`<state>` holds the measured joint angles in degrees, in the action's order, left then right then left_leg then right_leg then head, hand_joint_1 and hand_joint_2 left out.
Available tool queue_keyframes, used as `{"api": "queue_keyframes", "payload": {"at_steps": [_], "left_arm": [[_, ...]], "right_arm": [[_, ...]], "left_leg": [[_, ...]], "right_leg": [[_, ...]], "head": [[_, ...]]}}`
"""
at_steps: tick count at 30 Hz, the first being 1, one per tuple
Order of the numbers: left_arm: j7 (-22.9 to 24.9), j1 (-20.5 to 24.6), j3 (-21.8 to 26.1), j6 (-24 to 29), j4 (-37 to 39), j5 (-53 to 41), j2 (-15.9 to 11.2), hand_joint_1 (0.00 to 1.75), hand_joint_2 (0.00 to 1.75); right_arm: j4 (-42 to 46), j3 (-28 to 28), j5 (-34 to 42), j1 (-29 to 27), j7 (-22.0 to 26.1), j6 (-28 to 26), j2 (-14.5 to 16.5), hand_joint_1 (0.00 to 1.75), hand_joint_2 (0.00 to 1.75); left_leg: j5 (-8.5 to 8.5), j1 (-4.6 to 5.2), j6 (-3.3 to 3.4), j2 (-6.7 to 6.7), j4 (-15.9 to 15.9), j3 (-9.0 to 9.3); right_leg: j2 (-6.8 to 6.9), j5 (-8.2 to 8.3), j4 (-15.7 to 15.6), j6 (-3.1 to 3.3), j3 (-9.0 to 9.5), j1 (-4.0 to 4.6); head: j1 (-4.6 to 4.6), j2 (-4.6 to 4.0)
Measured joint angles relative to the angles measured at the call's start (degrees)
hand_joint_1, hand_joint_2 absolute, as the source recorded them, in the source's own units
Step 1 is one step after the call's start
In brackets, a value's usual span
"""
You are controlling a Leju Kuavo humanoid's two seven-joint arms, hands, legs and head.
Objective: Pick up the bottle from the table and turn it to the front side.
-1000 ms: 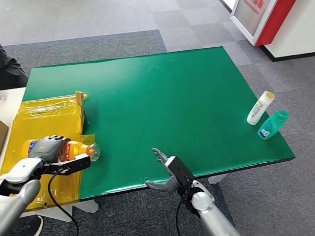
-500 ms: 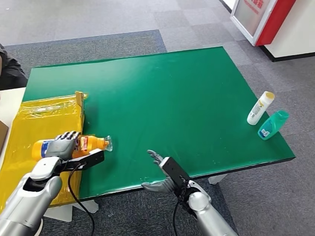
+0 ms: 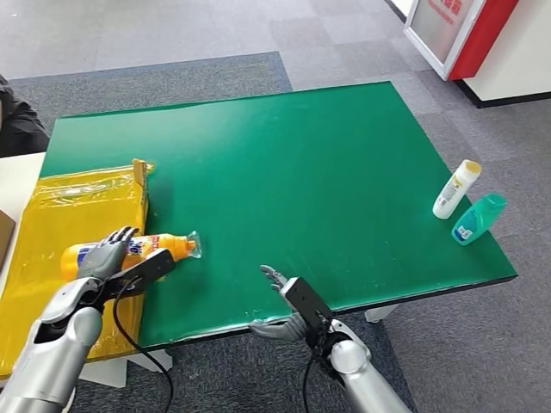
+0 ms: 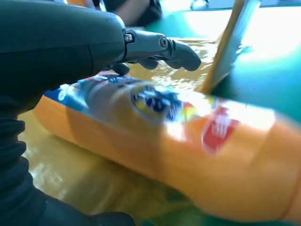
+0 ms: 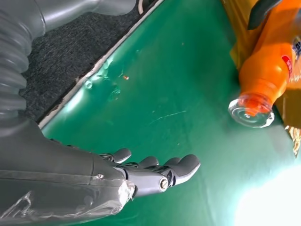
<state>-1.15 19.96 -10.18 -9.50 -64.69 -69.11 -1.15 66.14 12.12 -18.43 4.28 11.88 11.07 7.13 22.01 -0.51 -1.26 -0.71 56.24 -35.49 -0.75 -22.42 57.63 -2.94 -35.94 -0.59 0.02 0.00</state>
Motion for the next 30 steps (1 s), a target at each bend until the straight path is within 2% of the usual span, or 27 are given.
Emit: {"api": "queue_keyframes", "payload": {"at_steps": [3,6,10,13,18,24,30], "left_arm": [[-8.10,-5.37,4.41,2.39,-6.07,14.23,0.88,0.00,1.75],[-18.36,-11.39,9.03,3.11,-11.64,32.14,2.50,0.00,1.75],[-29.51,-18.24,15.86,-4.01,-14.77,53.33,5.92,0.00,1.75],[-34.72,-21.51,19.78,-10.04,-14.88,60.50,8.26,0.00,1.75],[-38.49,-23.48,24.09,-17.28,-13.19,65.29,10.90,0.00,1.75],[-38.87,-25.02,24.84,-25.42,-12.27,68.53,11.90,0.00,1.75],[-38.87,-26.20,23.95,-27.14,-11.52,67.83,13.34,0.00,1.75]], "right_arm": [[1.14,-0.72,0.33,-1.42,1.14,-0.14,0.00,0.00,1.75],[2.45,-1.02,0.50,-2.84,2.68,-0.82,0.00,0.00,1.75],[4.72,-1.04,0.38,-4.58,3.71,-1.92,0.01,0.00,1.75],[6.07,-1.04,0.14,-5.47,3.79,-2.48,0.09,0.00,1.75],[7.12,-1.04,-0.32,-6.41,3.70,-3.05,0.28,0.00,1.75],[7.51,-1.04,-0.62,-7.23,4.89,-3.69,0.31,0.00,1.75],[11.85,-1.78,-3.97,-9.91,10.07,-6.85,0.29,0.00,1.75]], "left_leg": [[0.10,0.00,-0.04,0.03,0.00,0.00],[0.21,0.01,-0.01,0.06,0.00,0.02],[0.28,0.00,0.00,0.06,0.00,0.02],[0.31,0.00,-0.03,0.05,0.00,0.02],[0.33,0.00,-0.04,0.04,0.00,0.04],[0.32,0.00,-0.05,0.03,0.00,0.05],[0.34,0.00,-0.04,0.03,0.00,0.05]], "right_leg": [[-0.05,-0.06,0.00,0.03,-0.01,0.00],[-0.07,-0.16,-0.01,0.03,-0.01,0.00],[-0.06,-0.29,-0.01,-0.01,0.01,0.00],[-0.06,-0.30,-0.01,-0.01,0.01,0.00],[-0.06,-0.29,-0.01,-0.01,0.04,0.00],[-0.05,-0.29,-0.01,-0.01,0.04,0.00],[-0.05,-0.30,-0.03,-0.02,0.03,0.00]], "head": [[0.00,0.00],[-0.01,0.00],[-0.01,0.00],[-0.01,0.00],[-0.01,0.00],[-0.01,0.00],[0.00,0.00]]}}
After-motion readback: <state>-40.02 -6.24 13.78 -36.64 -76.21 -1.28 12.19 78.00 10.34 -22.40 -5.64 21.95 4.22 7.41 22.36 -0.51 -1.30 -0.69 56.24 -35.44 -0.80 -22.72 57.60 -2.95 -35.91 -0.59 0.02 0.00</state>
